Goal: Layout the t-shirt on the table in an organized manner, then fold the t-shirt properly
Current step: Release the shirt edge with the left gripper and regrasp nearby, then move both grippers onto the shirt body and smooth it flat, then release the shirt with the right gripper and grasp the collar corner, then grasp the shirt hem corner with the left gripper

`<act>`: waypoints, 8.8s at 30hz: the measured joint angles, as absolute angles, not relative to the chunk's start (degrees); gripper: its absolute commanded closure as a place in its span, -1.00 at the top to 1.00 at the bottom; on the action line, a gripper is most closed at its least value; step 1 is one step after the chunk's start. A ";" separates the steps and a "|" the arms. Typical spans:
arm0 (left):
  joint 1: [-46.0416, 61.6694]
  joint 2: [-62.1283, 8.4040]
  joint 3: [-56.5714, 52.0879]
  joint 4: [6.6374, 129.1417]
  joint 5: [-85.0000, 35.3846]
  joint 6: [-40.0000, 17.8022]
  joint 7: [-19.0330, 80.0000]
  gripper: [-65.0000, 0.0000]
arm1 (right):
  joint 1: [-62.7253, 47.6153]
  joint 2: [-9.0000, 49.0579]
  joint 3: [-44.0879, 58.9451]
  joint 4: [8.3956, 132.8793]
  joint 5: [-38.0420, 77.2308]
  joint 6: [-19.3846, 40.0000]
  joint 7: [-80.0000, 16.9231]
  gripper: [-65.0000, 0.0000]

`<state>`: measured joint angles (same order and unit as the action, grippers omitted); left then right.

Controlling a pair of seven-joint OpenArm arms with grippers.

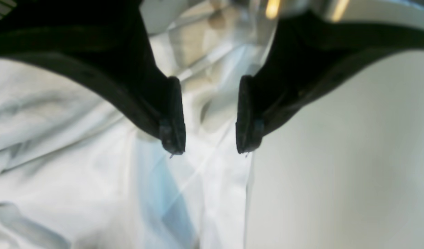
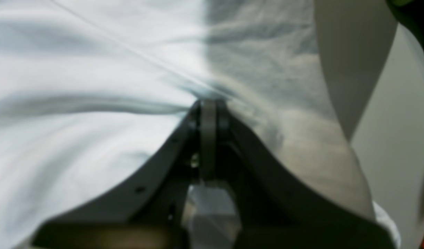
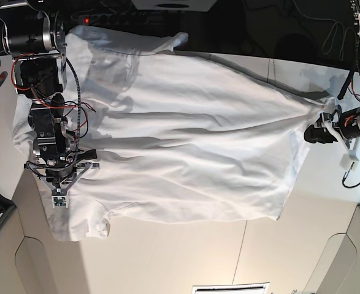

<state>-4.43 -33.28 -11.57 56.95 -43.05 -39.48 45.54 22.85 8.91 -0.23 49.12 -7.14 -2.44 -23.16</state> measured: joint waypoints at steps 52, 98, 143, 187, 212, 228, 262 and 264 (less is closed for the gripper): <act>-2.83 -34.28 -21.28 56.95 -43.22 -39.09 40.91 -0.16 | 22.83 8.88 -0.23 49.52 -7.14 -3.27 -23.53 -1.00; -24.49 -21.04 15.44 55.02 -12.62 -30.83 23.79 -1.00 | 21.32 9.19 0.73 55.07 -8.75 2.17 -33.04 -1.00; -38.65 -25.34 15.79 40.05 -37.12 -37.85 60.42 -1.00 | 32.05 9.37 0.51 60.14 -1.10 15.68 -66.00 -1.00; -26.76 -26.74 -2.96 64.86 -23.00 -23.77 34.89 -0.11 | 11.20 10.11 15.66 97.76 14.83 20.21 -50.70 -0.29; -15.70 -22.44 -4.10 64.86 -30.50 -33.91 35.35 -0.11 | -18.50 3.64 37.04 85.27 36.97 31.62 -43.77 -0.29; -15.57 -22.55 -4.14 64.86 -30.50 -33.91 35.31 -0.11 | -16.49 3.77 20.69 79.64 42.48 32.21 -42.26 -0.29; -15.59 -22.55 -4.14 64.86 -30.50 -33.91 35.31 -0.11 | -16.67 1.80 24.25 80.25 55.96 34.09 -57.04 0.15; -15.59 -22.55 -4.14 64.86 -30.50 -33.91 35.31 -0.11 | -16.64 1.58 22.83 80.29 55.51 34.09 -56.36 0.15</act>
